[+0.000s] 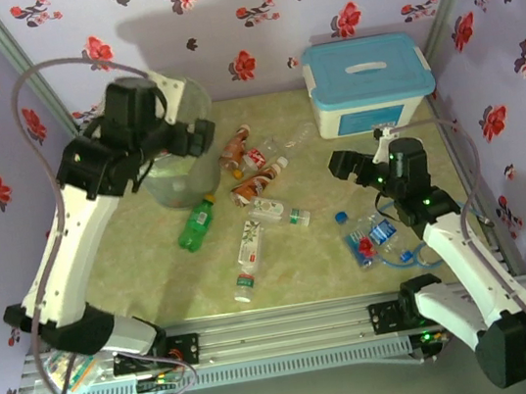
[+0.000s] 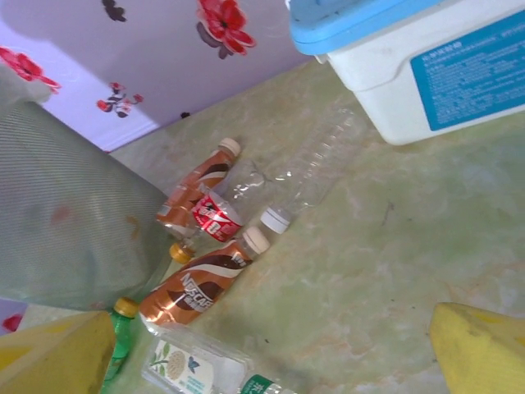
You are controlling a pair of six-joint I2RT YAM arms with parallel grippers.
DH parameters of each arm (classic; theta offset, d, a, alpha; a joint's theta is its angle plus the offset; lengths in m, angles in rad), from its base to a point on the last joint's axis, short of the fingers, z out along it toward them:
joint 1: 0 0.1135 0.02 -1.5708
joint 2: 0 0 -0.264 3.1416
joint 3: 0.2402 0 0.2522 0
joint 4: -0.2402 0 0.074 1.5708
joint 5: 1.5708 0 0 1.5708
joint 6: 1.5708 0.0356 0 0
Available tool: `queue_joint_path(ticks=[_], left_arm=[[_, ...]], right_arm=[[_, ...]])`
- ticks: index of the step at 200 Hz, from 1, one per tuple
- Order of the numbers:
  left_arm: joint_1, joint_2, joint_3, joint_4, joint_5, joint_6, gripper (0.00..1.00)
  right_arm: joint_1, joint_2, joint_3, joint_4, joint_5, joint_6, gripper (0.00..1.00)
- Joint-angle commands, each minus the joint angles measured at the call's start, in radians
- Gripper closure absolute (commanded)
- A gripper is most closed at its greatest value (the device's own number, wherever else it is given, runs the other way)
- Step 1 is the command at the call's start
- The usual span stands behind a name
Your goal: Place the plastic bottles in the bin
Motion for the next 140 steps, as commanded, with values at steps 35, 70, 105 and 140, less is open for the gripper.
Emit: queue_joint_path(ticks=[35,70,105,140], left_arm=[[-0.186,-0.032,-0.403,-0.014,-0.012,-0.26,0.0],[-0.247,0.026,-0.594,0.091,0.097,-0.378,0.0],[-0.258,0.088,-0.701,0.268,0.144,-0.474,0.0],[-0.282,0.194,-0.71,0.298,0.146,-0.516,0.0]], right_arm=[[-0.022,0.048,0.058,-0.026,0.072,-0.006,0.01],[-0.024,0.051,0.05,-0.014,0.062,0.013,0.01],[-0.024,0.053,0.031,0.0,0.06,0.03,0.01],[-0.024,0.046,0.039,-0.027,0.068,0.012,0.01]])
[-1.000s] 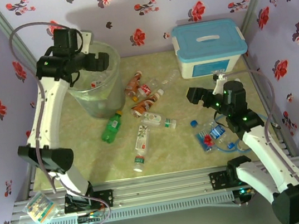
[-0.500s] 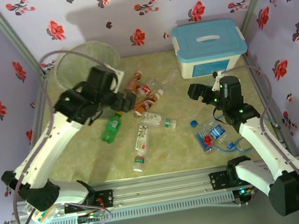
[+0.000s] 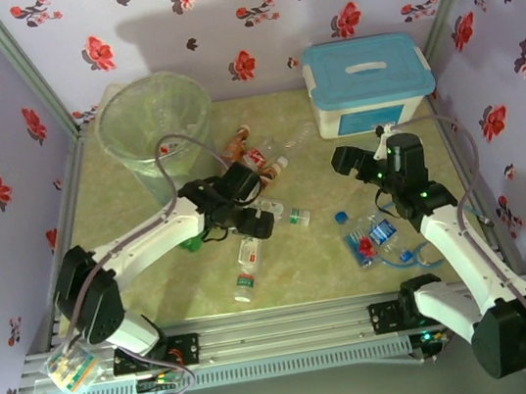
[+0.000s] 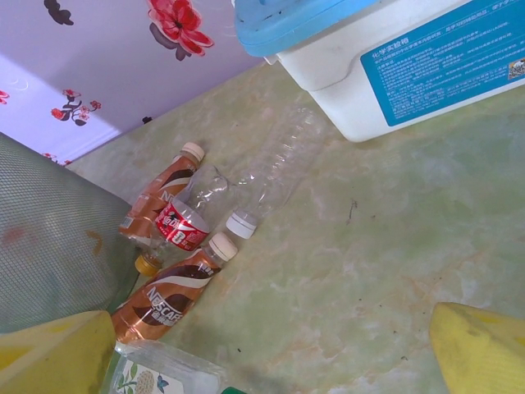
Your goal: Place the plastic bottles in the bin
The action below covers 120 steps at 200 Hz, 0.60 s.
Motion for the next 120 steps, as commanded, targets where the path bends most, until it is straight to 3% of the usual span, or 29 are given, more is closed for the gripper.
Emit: queue_joint_path(ticks=[1,61,120], left_arm=[[-0.022,0.057,-0.013,0.068,0.023,-0.072,0.0],[-0.028,0.144,-0.05,0.119,0.039,-0.104,0.0],[-0.028,0.201,-0.052,0.108,-0.019,-0.091,0.19]], right_arm=[[-0.006,-0.006,0.018,-0.008,0.021,-0.001,0.01],[-0.01,-0.009,-0.007,0.002,0.019,-0.002,0.01],[-0.011,0.006,-0.007,0.019,0.007,0.0,0.01]])
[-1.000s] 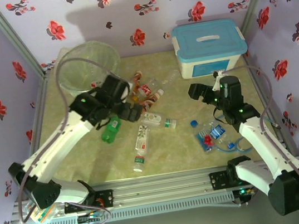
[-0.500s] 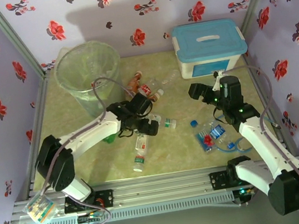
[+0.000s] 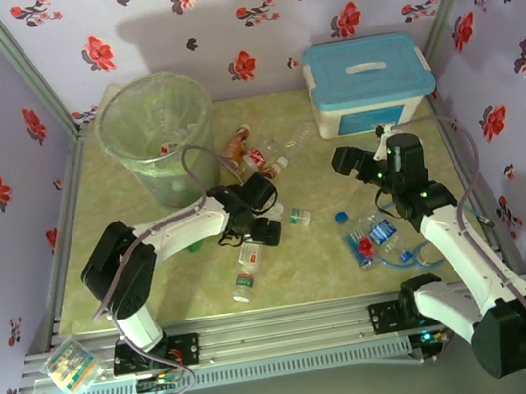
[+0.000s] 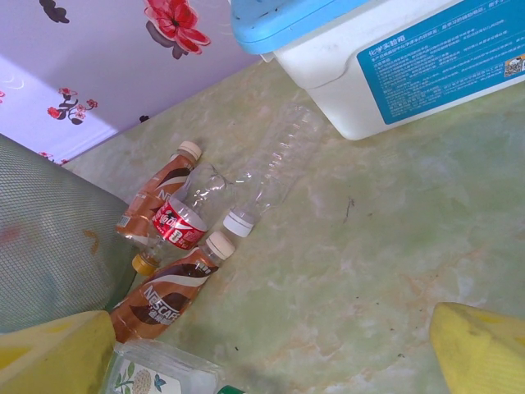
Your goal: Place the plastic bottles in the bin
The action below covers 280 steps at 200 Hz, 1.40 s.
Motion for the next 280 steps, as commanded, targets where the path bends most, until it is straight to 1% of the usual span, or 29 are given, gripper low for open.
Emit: queue_joint_path(ticks=[1,30,56,83,107,138,163,194,216,231,243,258,280], left_arm=[[-0.005,0.025,-0.009,0.002,-0.04,-0.008,0.19],[-0.008,0.026,-0.002,0.0,-0.049,-0.007,0.32],[-0.009,0.02,0.012,-0.015,-0.053,-0.003,0.37],[-0.011,-0.003,0.03,-0.037,-0.055,0.0,0.4],[-0.011,-0.057,0.084,-0.091,-0.061,0.021,0.4],[0.001,-0.135,0.219,-0.175,-0.078,0.088,0.41],[0.037,-0.182,0.351,-0.213,-0.077,0.155,0.44],[0.117,-0.215,0.553,-0.232,-0.075,0.264,0.49],[0.204,-0.227,0.71,-0.208,-0.064,0.321,0.5],[0.278,-0.235,0.791,-0.148,-0.061,0.354,0.5],[0.349,-0.238,0.832,-0.093,-0.068,0.353,0.5],[0.439,-0.241,0.844,0.008,-0.079,0.334,0.5],[0.557,-0.204,0.87,0.085,-0.087,0.289,0.54]], right_arm=[[-0.011,0.006,-0.007,0.026,0.003,0.001,0.01],[-0.011,0.006,-0.008,0.029,0.0,0.002,0.01],[-0.011,0.007,-0.008,0.029,-0.002,0.004,0.01],[-0.011,0.0,-0.009,0.027,-0.003,0.003,0.01],[-0.011,-0.003,-0.007,0.024,-0.003,-0.001,0.01],[-0.011,0.003,-0.008,0.037,-0.011,0.008,0.01],[-0.011,0.002,-0.014,0.049,-0.019,0.017,0.01],[-0.011,-0.016,-0.016,0.037,-0.015,0.013,0.01],[-0.011,-0.031,-0.017,0.027,-0.012,0.011,0.01],[-0.011,-0.04,-0.018,0.021,-0.01,0.011,0.01],[-0.011,-0.048,-0.019,0.018,-0.008,0.011,0.01],[-0.012,-0.058,-0.02,0.01,-0.006,0.008,0.01],[-0.012,-0.078,-0.02,-0.009,-0.002,0.002,0.01]])
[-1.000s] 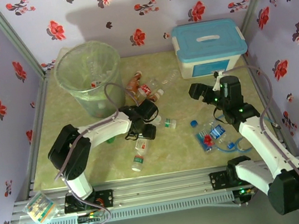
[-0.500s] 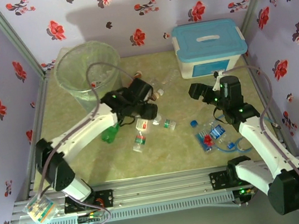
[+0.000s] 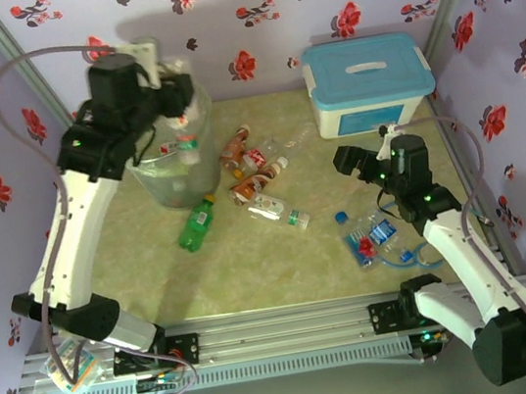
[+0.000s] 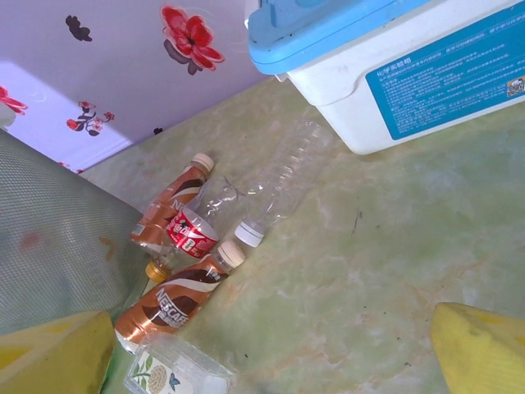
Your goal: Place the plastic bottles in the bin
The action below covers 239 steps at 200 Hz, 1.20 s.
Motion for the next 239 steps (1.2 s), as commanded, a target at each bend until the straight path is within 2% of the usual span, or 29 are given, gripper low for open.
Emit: queue_joint_path(ticks=[1,28,68,104,149,197,239], left_arm=[[0.099,0.028,0.04,0.126,-0.024,-0.014,0.54],[0.175,0.119,0.086,0.142,-0.013,-0.065,0.58],[0.191,0.273,0.148,0.098,0.017,-0.089,0.59],[0.186,0.321,0.059,0.155,0.048,-0.115,0.62],[0.177,0.298,-0.147,0.215,0.055,-0.113,0.63],[0.15,0.264,-0.345,0.263,0.096,-0.118,0.61],[0.133,0.269,-0.438,0.273,0.098,-0.11,0.58]], right_arm=[[-0.007,-0.031,-0.016,-0.015,0.006,0.002,0.01],[-0.008,-0.053,-0.016,-0.039,0.018,-0.013,0.01],[-0.011,-0.065,-0.019,-0.048,0.016,-0.014,0.01],[-0.012,-0.085,-0.018,-0.072,0.023,-0.029,0.01],[-0.014,-0.096,-0.021,-0.089,0.03,-0.043,0.01],[-0.015,-0.083,-0.019,-0.077,0.026,-0.042,0.01],[-0.016,-0.074,-0.013,-0.077,0.026,-0.044,0.01]])
